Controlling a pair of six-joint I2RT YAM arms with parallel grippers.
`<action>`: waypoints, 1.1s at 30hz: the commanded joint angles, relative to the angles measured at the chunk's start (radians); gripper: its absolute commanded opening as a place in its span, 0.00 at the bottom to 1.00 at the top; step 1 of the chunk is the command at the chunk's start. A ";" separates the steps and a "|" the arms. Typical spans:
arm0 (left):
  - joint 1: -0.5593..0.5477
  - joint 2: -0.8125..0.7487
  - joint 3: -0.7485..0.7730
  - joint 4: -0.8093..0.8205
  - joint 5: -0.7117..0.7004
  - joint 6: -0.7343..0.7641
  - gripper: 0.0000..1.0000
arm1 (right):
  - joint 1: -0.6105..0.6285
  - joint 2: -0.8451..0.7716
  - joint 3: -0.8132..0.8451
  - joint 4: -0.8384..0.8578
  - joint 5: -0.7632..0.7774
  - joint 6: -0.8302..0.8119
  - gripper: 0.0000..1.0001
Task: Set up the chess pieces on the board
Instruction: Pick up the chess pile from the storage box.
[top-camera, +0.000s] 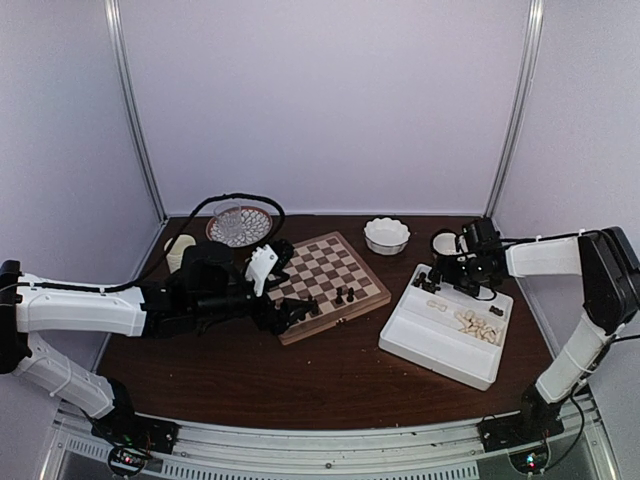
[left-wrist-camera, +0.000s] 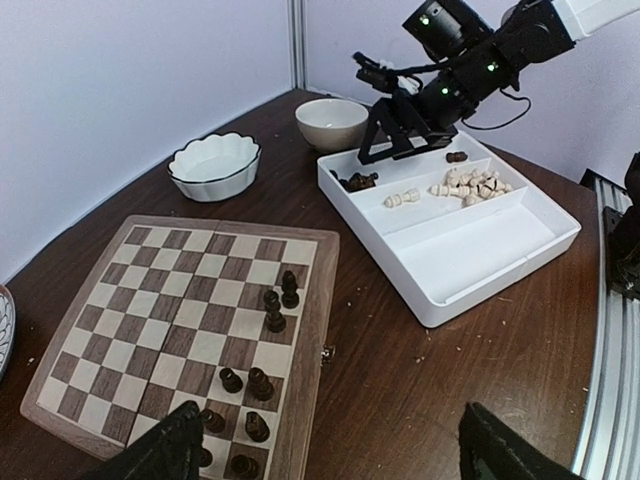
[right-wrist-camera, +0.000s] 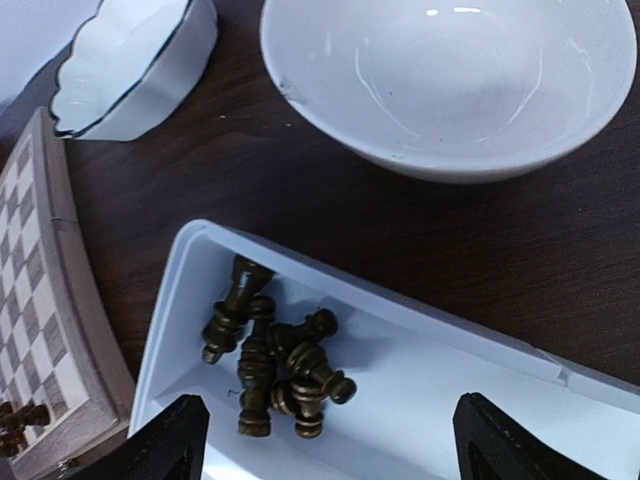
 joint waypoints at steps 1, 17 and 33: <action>-0.007 -0.007 0.015 0.027 0.000 0.012 0.89 | 0.050 0.081 0.081 -0.121 0.172 -0.028 0.93; -0.009 -0.010 0.014 0.027 0.001 0.011 0.88 | 0.128 0.267 0.259 -0.285 0.404 -0.053 0.90; -0.009 -0.017 0.016 0.017 -0.007 0.016 0.88 | 0.134 0.378 0.355 -0.302 0.237 -0.064 0.47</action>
